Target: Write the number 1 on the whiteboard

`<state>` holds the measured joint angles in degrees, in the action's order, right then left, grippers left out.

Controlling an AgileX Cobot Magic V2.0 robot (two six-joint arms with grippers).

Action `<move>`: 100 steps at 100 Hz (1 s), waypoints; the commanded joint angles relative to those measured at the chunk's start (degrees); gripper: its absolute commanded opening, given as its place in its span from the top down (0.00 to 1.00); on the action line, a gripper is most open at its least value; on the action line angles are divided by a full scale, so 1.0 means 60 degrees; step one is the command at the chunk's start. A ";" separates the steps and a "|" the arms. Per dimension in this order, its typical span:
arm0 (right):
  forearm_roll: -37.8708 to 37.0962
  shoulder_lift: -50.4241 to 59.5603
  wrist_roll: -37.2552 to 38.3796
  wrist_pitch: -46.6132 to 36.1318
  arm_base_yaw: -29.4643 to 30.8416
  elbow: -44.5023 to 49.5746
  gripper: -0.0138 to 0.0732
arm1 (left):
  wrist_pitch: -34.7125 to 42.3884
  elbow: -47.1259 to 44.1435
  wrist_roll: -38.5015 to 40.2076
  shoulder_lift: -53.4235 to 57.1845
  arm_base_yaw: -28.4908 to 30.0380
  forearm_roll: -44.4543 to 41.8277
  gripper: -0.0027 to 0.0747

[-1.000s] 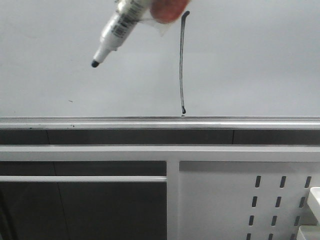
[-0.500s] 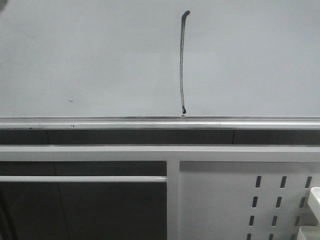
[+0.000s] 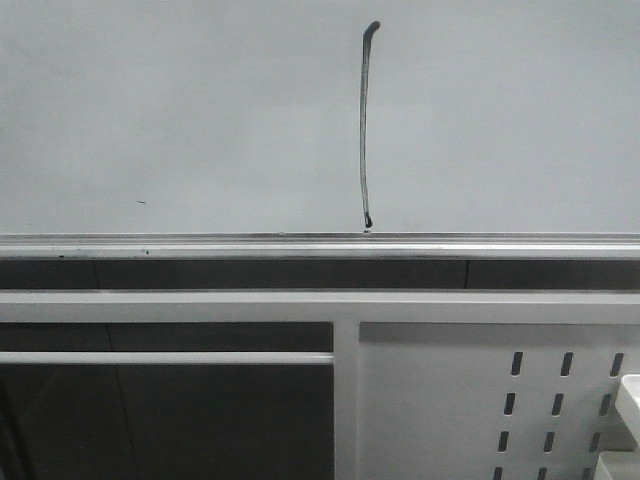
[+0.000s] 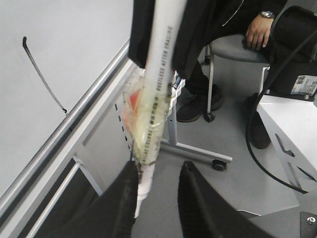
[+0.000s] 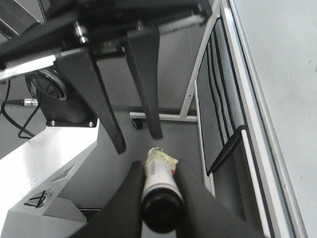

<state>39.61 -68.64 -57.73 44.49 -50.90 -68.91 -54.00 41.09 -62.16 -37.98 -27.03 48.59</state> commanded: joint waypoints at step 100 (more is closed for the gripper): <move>0.0475 -0.0057 -0.0057 -0.0079 -0.0010 -0.0444 0.93 | 0.0388 0.0317 -0.0419 -0.0936 0.0011 0.1460 0.72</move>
<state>40.61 -70.07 -57.84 46.06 -50.90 -69.56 -53.37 41.19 -64.28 -43.42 -27.03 53.43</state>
